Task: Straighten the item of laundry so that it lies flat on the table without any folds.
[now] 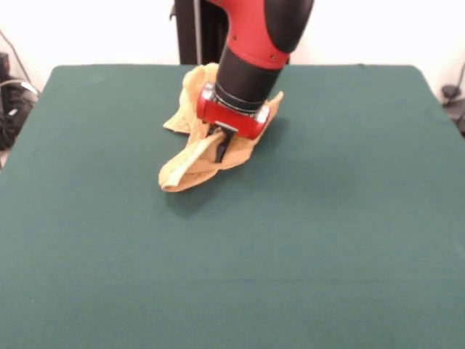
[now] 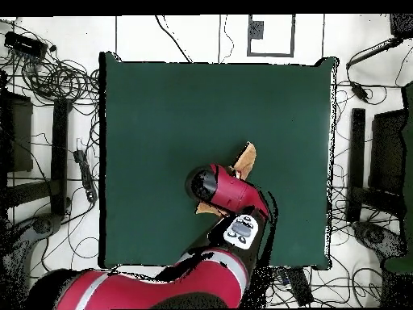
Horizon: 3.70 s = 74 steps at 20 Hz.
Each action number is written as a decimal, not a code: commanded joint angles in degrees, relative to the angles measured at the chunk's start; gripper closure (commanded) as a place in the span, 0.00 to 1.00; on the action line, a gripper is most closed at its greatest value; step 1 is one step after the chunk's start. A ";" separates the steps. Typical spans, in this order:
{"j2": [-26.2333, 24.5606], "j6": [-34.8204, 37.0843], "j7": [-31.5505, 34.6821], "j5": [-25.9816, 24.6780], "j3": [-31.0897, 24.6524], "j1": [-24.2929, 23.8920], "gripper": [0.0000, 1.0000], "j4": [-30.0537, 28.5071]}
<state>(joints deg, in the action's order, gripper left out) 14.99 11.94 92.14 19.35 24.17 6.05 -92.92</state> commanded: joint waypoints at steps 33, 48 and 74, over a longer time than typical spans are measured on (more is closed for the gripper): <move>-0.83 -8.55 16.66 -9.02 -25.35 -9.67 1.00 1.55; -1.59 -12.13 22.42 5.06 -23.50 -3.76 1.00 -3.03; -1.76 -16.91 27.24 11.51 -29.16 -3.75 0.00 -6.92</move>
<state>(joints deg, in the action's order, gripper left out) 19.22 -6.32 103.01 29.05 5.62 2.41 -95.79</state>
